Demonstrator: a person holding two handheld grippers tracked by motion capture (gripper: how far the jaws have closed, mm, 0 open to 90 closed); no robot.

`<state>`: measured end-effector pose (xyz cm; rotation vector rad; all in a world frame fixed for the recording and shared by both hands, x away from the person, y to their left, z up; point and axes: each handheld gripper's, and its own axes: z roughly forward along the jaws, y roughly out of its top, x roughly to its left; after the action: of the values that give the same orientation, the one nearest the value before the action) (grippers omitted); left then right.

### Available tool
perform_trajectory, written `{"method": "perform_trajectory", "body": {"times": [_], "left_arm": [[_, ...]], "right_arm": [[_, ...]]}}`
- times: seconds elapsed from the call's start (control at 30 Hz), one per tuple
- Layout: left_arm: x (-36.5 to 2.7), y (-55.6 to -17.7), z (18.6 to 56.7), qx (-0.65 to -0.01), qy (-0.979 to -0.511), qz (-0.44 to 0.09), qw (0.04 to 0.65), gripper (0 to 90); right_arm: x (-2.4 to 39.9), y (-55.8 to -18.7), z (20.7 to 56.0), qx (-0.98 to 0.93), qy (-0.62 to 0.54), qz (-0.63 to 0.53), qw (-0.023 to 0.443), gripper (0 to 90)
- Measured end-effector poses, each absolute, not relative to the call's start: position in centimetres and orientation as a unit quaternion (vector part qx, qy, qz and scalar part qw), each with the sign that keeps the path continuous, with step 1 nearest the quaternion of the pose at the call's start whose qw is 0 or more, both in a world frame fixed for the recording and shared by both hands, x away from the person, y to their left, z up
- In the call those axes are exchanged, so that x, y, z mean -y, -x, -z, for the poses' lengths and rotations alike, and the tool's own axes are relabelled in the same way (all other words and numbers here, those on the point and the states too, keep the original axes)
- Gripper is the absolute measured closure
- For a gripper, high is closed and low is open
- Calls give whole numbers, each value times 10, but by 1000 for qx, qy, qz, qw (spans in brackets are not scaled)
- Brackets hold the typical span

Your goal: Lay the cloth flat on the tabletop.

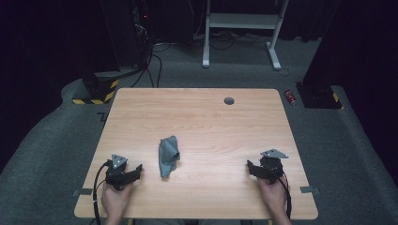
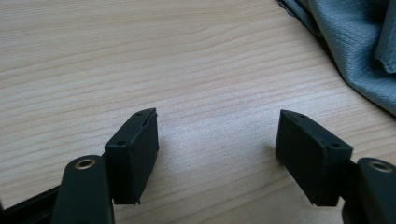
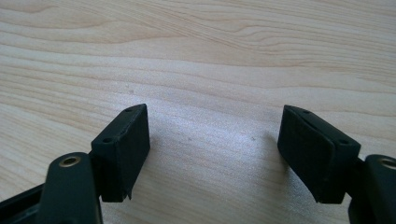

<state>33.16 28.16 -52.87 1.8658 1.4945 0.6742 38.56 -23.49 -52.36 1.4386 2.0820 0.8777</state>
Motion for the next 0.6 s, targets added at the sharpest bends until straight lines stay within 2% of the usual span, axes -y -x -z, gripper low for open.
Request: {"method": "perform_trajectory", "body": {"times": [0.6], "left_arm": [[-281,-331,529,-568,-713,-255,321,289]], "right_arm": [[235,-386,524,-756,-523,-319,230,250]]}}
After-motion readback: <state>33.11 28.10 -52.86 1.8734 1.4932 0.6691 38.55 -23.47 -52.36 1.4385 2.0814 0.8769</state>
